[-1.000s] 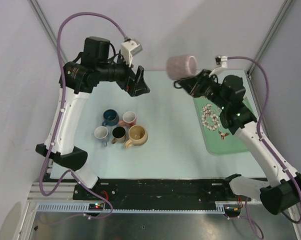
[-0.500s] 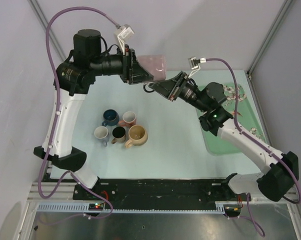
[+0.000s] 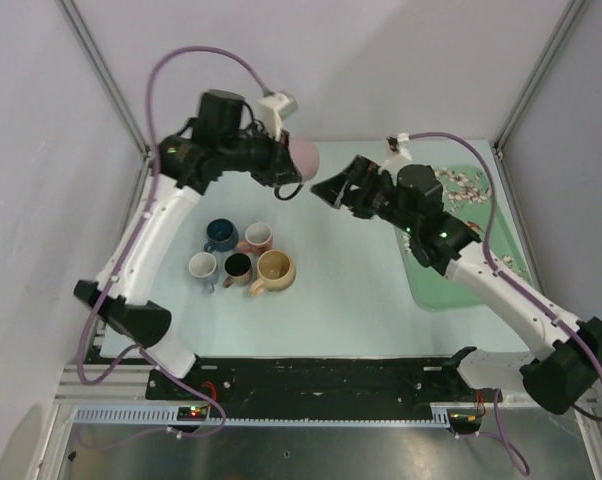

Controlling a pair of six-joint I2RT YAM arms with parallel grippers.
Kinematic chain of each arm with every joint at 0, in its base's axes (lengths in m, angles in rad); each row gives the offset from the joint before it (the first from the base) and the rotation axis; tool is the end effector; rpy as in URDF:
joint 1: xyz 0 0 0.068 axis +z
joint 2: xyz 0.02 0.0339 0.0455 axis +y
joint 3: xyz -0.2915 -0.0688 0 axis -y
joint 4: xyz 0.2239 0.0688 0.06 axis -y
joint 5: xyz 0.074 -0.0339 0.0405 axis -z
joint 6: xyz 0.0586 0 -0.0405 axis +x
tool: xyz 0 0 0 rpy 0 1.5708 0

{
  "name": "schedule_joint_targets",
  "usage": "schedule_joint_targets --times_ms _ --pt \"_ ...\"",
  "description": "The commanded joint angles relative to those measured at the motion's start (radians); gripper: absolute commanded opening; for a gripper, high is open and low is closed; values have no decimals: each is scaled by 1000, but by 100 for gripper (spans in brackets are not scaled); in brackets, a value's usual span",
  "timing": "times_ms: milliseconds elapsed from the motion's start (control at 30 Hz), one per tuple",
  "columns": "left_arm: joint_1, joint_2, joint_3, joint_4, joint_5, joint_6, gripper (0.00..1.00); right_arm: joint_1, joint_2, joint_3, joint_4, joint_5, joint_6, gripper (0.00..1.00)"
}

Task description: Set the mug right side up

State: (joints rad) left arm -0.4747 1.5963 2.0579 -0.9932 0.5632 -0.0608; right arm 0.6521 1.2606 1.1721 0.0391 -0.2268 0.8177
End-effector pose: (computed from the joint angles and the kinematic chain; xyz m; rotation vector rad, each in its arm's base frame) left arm 0.2594 -0.1685 0.4957 0.7764 1.9962 -0.9093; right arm 0.2227 0.1866 0.4246 -0.0450 1.7868 1.2841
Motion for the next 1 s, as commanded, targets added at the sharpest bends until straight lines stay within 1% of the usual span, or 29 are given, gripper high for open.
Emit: schedule_joint_targets --times_ms 0,67,133,200,267,400,567,667,700,733,767,800,833,867,933,967 --pt "-129 64 -87 56 -357 276 0 -104 -106 -34 -524 425 -85 99" --pt "-198 100 -141 55 -428 373 0 -178 -152 -118 -567 490 -110 99" --pt "-251 138 -194 54 -452 445 0 -270 -195 -192 -579 494 -121 99" --pt "-286 189 -244 54 -466 491 0 -348 -231 -243 -588 488 -134 99" --pt "-316 234 -284 56 -484 516 0 -392 -260 -271 -600 502 -158 100" --pt "-362 318 -310 55 -493 539 0 -415 -300 -291 -627 532 -214 99" --pt "-398 435 -285 26 -549 549 0 -419 -328 -295 -661 558 -251 99" --pt "-412 480 -273 -7 -576 563 0 -422 -339 -303 -663 559 -262 99" --pt "-415 486 -274 -13 -587 566 2 -426 -340 -307 -660 558 -264 99" --pt "-417 490 -274 -16 -596 564 9 -429 -338 -313 -657 555 -266 99" --pt "-418 489 -273 -19 -600 562 19 -435 -337 -319 -651 552 -268 99" --pt "-419 486 -268 -24 -600 558 34 -441 -335 -325 -645 545 -271 99" --pt "-418 479 -256 -35 -599 554 44 -449 -332 -333 -635 539 -273 99" --pt "-418 473 -241 -51 -594 548 58 -457 -329 -338 -627 528 -275 99" --pt "-417 457 -187 -87 -590 529 78 -472 -323 -345 -608 504 -284 99" --pt "-414 450 -138 -105 -587 518 85 -477 -320 -346 -599 491 -298 99"
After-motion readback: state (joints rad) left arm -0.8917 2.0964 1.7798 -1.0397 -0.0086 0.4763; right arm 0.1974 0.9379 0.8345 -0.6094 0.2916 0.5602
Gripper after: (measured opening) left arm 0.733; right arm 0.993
